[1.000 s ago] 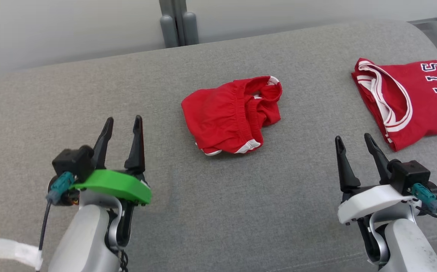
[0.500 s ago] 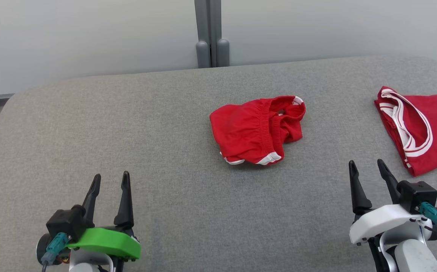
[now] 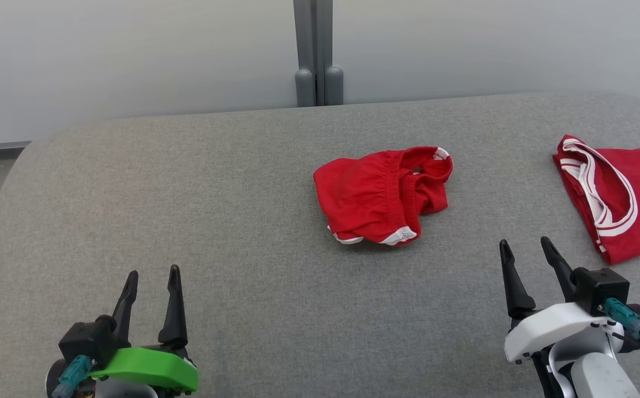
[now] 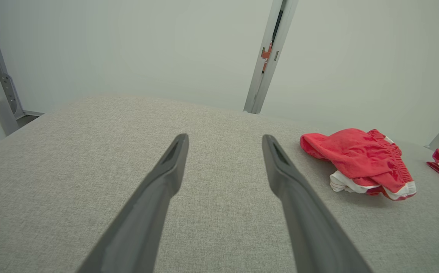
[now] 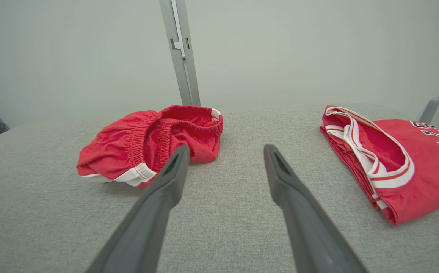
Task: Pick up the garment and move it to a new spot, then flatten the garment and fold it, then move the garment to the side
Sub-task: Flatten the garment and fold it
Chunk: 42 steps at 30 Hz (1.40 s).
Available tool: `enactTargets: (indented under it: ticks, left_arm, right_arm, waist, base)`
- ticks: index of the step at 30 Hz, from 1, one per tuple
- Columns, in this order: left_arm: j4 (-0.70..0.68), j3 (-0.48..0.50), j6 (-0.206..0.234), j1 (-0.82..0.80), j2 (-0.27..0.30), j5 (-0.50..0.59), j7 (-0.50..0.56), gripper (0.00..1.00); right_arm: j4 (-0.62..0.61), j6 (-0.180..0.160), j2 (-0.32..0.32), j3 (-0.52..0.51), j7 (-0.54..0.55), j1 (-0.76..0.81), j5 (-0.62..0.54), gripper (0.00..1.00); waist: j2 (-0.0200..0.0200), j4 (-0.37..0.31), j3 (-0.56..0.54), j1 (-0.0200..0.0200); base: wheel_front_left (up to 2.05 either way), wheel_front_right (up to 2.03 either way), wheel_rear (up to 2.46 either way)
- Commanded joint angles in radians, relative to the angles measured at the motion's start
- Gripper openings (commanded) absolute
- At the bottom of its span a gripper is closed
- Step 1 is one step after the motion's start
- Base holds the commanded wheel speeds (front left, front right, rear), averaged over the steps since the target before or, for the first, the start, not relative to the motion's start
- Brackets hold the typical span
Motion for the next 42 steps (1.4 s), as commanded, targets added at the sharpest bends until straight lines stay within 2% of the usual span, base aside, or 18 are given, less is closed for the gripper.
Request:
enactTargets:
  ticks: [1,15,17,23,27,32,38,42]
  left_arm:
    - [0.003,0.005,-0.004,0.008,0.0,0.003,0.0,1.0]
    - [0.014,-0.047,-0.018,-0.044,-0.006,0.014,0.0,1.0]
    - [0.027,-0.081,-0.02,-0.068,-0.006,0.007,0.0,1.0]
    - [0.081,-0.296,-0.021,-0.21,0.047,-0.066,0.028,1.0]
    - [0.113,-0.408,-0.021,-0.317,0.067,-0.112,0.037,1.0]
    - [0.18,-0.525,-0.021,-0.435,0.061,-0.165,0.043,1.0]
    - [0.299,-0.596,-0.021,-0.521,0.051,-0.204,0.061,1.0]
    - [0.392,-0.597,-0.005,-0.555,0.044,-0.209,0.099,1.0]
  right_arm:
    - [-0.002,-0.001,-0.006,0.001,0.002,-0.003,0.003,1.0]
    - [-0.007,-0.001,-0.012,0.015,-0.005,-0.037,0.013,1.0]
    - [-0.006,-0.001,-0.011,0.016,-0.005,-0.039,0.016,1.0]
    - [-0.007,-0.001,-0.008,0.022,-0.007,-0.054,0.023,1.0]
    - [0.0,-0.001,-0.003,0.036,-0.013,-0.073,0.03,1.0]
    - [0.008,-0.001,0.005,0.051,-0.024,-0.099,0.035,1.0]
    - [0.021,-0.001,0.016,0.063,-0.043,-0.123,0.045,1.0]
    - [0.034,-0.001,0.022,0.061,-0.054,-0.129,0.052,1.0]
  waist:
    - [0.0,0.001,0.002,0.0]
    - [0.0,-0.002,0.039,0.0]
    - [0.0,-0.007,0.046,0.0]
    - [0.0,-0.037,0.079,0.0]
    - [0.0,-0.077,0.104,0.0]
    - [0.0,-0.148,0.139,0.0]
    - [0.0,-0.248,0.184,0.0]
    - [0.0,-0.306,0.208,0.0]
  base:
    - [0.0,0.0,0.0]
    - [0.0,0.0,0.0]
    - [0.0,0.0,0.0]
    - [0.0,0.0,0.0]
    - [0.0,0.0,0.0]
    - [0.0,0.0,0.0]
    - [0.0,0.0,0.0]
    - [0.0,0.0,0.0]
